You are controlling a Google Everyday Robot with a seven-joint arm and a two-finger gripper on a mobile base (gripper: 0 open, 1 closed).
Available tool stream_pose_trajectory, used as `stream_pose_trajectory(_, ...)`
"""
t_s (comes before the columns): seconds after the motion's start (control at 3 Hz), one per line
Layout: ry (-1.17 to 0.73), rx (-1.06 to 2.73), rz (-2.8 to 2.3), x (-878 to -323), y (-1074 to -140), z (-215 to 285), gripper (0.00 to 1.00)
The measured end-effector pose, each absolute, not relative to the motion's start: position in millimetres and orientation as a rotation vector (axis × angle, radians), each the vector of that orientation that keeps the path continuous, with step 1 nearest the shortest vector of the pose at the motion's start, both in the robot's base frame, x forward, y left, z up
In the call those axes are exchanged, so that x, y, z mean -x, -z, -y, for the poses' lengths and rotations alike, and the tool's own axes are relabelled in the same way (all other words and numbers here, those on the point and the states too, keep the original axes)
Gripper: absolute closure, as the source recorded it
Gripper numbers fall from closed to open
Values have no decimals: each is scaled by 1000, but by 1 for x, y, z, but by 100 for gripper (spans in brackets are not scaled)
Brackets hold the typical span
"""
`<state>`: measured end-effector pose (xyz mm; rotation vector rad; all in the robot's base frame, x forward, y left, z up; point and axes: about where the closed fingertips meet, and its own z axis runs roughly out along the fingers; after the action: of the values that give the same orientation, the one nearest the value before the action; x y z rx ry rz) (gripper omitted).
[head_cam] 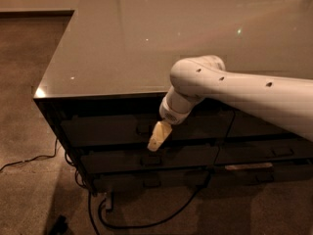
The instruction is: Open top drawer
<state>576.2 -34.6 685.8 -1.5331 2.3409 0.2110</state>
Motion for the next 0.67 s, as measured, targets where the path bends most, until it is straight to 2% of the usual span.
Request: stream_pose_trajectory(0.67,-259,1520,-2333,-580,-674,35,0)
